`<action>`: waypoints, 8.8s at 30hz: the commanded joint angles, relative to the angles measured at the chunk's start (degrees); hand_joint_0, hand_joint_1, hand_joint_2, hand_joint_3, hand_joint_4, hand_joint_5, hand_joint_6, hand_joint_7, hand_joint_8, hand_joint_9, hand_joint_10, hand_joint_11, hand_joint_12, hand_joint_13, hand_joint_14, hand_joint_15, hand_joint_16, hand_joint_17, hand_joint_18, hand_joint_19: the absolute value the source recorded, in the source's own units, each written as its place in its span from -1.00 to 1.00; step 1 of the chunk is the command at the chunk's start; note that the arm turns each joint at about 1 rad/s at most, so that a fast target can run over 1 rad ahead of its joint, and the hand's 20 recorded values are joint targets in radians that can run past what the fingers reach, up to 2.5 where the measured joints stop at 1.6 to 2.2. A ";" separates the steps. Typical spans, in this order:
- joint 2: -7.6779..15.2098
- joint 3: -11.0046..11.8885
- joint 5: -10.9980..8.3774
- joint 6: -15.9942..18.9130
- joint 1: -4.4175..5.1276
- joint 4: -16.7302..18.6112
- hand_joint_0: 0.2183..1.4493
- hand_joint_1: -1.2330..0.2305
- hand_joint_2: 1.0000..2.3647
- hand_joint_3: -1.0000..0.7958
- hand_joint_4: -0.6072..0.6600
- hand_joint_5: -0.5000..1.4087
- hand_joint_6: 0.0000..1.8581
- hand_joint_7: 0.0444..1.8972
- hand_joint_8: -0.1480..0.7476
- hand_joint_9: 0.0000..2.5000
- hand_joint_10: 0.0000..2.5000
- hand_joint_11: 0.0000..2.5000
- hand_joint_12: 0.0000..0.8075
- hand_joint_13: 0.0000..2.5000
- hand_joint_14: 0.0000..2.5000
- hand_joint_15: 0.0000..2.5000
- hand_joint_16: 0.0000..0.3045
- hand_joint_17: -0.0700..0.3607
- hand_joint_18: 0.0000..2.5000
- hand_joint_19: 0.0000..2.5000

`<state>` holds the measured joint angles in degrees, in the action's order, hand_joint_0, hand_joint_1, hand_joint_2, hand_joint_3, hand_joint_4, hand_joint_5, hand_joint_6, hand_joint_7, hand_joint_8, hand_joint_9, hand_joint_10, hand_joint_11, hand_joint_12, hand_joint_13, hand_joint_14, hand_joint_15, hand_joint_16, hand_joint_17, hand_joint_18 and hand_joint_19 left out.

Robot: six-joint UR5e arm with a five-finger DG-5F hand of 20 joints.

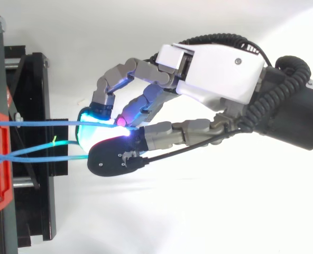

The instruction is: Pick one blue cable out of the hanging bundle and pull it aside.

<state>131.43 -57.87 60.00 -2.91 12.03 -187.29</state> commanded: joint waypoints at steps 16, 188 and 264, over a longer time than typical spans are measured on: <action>-0.03 3.56 0.03 1.68 -0.17 -5.72 -0.39 -0.29 -0.98 -0.23 0.05 -0.63 -0.03 -0.20 -0.07 -0.30 -0.98 -0.48 -0.14 -0.44 -0.99 -0.66 -0.67 -0.14 -0.44 -0.61; -0.03 4.17 1.18 8.53 0.10 -15.39 -0.42 -0.24 -0.98 -0.06 -0.10 -0.54 -0.01 0.05 -0.01 -0.17 -0.99 -0.56 -0.08 -0.29 -0.98 -0.58 -0.62 -0.07 -0.37 -0.63; -0.03 -1.98 2.23 8.44 0.27 -8.36 -0.45 -0.37 -0.83 0.10 -0.34 -0.50 -0.03 0.11 -0.02 -0.02 -0.99 -0.50 0.03 -0.24 -0.98 -0.50 -0.57 0.00 -0.32 -0.67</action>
<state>131.42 -58.67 62.25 5.46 12.30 -196.68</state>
